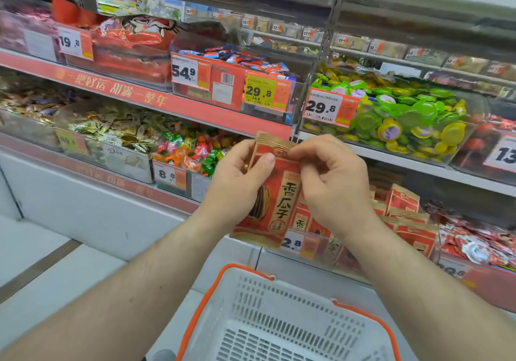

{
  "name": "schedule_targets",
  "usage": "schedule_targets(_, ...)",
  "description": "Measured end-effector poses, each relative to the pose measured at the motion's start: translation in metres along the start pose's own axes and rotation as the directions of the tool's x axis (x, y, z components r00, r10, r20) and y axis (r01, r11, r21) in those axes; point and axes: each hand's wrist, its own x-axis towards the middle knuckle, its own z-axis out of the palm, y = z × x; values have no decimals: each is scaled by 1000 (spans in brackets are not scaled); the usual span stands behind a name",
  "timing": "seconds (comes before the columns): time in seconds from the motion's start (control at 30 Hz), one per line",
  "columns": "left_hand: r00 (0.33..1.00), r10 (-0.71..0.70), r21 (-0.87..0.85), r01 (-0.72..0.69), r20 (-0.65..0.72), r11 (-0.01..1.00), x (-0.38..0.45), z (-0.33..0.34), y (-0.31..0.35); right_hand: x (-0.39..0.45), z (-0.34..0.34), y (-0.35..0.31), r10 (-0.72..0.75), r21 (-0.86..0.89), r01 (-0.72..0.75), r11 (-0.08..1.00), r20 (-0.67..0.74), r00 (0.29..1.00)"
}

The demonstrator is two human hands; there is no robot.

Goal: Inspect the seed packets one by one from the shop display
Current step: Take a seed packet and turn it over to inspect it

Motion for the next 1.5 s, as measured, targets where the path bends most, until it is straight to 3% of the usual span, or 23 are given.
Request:
schedule_targets(0.1,983,-174,-27,176,49,984,-1,2,-2,-5,1,1,241,49,-244,968,68,968)
schedule_targets(0.23,945,-322,-137,328,66,935,-6,10,-16,-23,-4,11,420,88,-435,896,145,896)
schedule_targets(0.4,886,-445,-261,464,133,847,-20,26,-35,-46,-15,24,656,184,-689,701,211,725)
schedule_targets(0.47,864,-477,-262,503,160,823,-23,30,-44,-54,-18,30,708,156,-754,639,264,655)
schedule_targets(0.7,800,-570,-188,598,186,779,-36,33,-68,-81,-26,48,780,101,-839,535,322,536)
schedule_targets(0.9,847,-518,180,495,117,850,-39,28,-79,-105,-28,60,773,75,-829,555,321,547)
schedule_targets(1.2,867,-449,-8,461,216,887,-45,25,-92,-121,-35,60,729,95,-790,606,330,599)
schedule_targets(1.5,887,-300,15,315,351,949,-47,23,-93,-125,-46,60,634,189,-711,677,341,694)
